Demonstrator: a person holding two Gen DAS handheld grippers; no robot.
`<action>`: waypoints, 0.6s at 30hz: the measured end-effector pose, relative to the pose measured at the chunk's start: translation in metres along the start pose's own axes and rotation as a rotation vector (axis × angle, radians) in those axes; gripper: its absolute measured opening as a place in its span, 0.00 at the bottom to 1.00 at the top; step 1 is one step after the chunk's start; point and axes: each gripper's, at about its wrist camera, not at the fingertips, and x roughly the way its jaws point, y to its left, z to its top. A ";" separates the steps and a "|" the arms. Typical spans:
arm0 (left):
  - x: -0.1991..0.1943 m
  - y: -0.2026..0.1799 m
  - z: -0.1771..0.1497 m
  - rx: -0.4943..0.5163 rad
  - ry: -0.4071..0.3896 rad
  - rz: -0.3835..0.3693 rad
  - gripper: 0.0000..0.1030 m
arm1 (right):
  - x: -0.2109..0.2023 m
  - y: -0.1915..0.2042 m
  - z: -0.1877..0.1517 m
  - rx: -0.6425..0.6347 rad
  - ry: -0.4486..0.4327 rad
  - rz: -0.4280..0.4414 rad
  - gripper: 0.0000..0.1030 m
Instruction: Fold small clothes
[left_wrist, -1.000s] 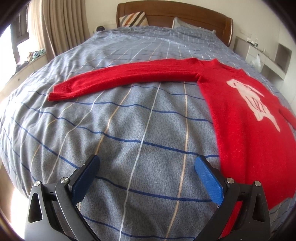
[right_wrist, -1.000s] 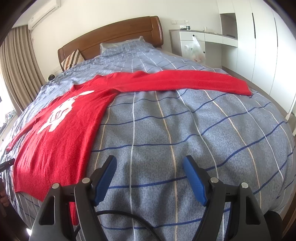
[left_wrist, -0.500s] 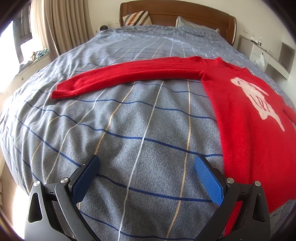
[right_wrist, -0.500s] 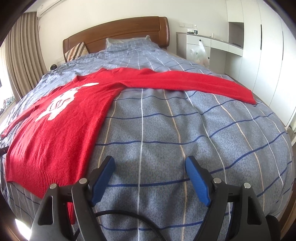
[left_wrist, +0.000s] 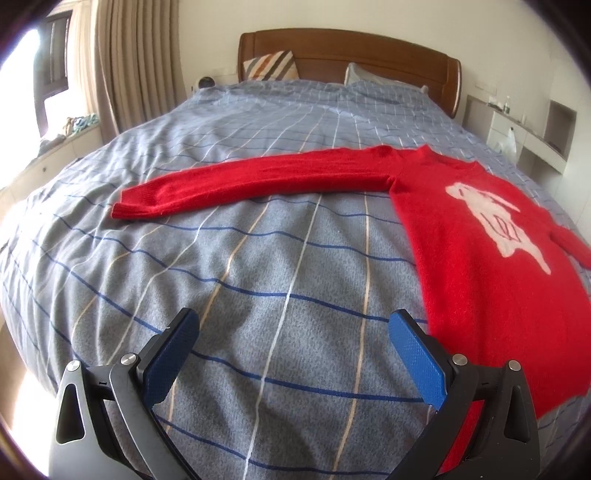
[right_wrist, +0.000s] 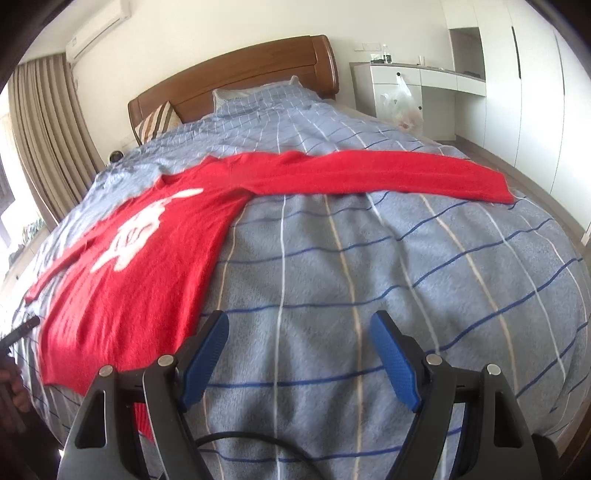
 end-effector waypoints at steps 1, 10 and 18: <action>-0.001 0.001 0.001 -0.007 -0.009 -0.002 1.00 | -0.002 -0.013 0.012 0.033 -0.002 0.015 0.76; 0.005 0.004 -0.001 -0.038 0.010 0.007 1.00 | 0.043 -0.198 0.077 0.721 0.045 0.149 0.69; 0.012 0.003 -0.005 -0.037 0.038 0.025 1.00 | 0.081 -0.233 0.096 0.876 -0.042 0.170 0.54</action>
